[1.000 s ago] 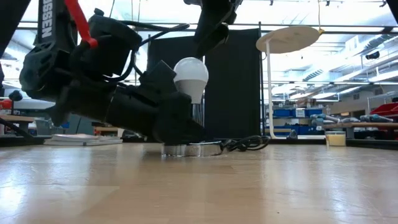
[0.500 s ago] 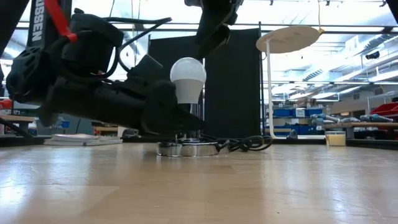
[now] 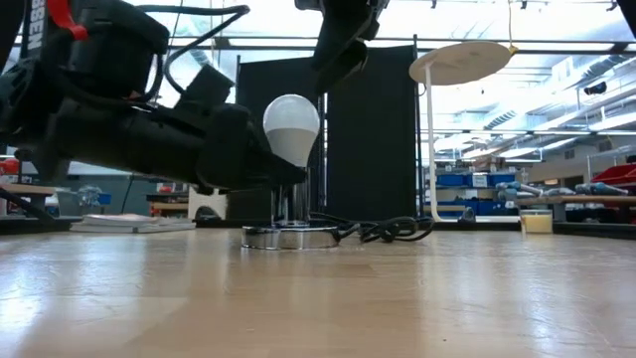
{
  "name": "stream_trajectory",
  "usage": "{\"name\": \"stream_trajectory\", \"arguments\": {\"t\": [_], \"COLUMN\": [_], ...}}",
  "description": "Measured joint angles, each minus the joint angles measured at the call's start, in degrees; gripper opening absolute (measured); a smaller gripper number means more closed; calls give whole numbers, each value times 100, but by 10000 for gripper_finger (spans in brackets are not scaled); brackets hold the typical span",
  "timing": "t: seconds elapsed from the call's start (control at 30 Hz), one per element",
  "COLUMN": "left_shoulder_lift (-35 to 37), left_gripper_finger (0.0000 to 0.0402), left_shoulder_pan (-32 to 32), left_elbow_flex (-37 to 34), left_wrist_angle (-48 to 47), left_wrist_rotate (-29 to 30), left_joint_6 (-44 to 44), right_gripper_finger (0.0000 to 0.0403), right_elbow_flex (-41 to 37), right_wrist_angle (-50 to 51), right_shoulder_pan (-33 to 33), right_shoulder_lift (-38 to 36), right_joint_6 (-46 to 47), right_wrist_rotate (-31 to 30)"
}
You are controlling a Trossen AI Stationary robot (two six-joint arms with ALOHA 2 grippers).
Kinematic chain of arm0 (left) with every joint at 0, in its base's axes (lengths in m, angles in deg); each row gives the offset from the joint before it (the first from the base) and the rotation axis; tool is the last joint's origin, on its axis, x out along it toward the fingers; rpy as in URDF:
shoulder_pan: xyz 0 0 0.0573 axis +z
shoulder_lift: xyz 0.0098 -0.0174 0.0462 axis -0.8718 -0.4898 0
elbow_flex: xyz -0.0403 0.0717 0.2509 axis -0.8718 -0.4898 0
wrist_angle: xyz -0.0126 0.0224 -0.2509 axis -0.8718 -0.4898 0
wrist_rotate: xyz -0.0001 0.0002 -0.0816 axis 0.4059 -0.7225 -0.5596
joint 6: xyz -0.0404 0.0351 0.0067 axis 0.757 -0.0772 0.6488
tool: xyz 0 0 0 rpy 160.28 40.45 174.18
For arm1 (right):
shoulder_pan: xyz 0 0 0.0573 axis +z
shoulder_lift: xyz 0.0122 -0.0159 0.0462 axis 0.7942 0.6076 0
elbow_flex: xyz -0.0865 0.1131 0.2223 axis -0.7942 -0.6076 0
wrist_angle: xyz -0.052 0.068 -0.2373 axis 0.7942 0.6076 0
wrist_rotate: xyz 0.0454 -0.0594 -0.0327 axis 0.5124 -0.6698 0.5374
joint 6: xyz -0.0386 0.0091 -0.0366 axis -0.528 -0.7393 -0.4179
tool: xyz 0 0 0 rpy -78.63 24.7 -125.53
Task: Screw lightbulb
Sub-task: Remove the lightbulb from the silver lamp
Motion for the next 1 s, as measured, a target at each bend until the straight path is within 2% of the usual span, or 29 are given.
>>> {"name": "stream_trajectory", "arguments": {"t": [0.2, 0.6, 0.87, 1.0], "left_shoulder_lift": [71, 69, 69, 69], "left_gripper_finger": [275, 274, 257, 250], "left_shoulder_pan": [0, 0, 0, 0], "left_elbow_flex": [-87, -27, -27, -27], "left_wrist_angle": [-115, -361, -356, -371], "left_wrist_rotate": [-314, -317, -315, -315], "left_joint_6": [181, 194, 290, 291], "right_gripper_finger": [346, 346, 346, 346], "right_elbow_flex": [0, 0, 0, -2], "right_wrist_angle": [-25, -53, -55, -177], "right_shoulder_pan": [-7, -4, 17, 45], "right_shoulder_lift": [0, -1, -2, -2], "right_joint_6": [-2, 54, 61, 444], "right_wrist_rotate": [-2, -20, -20, -57]}}
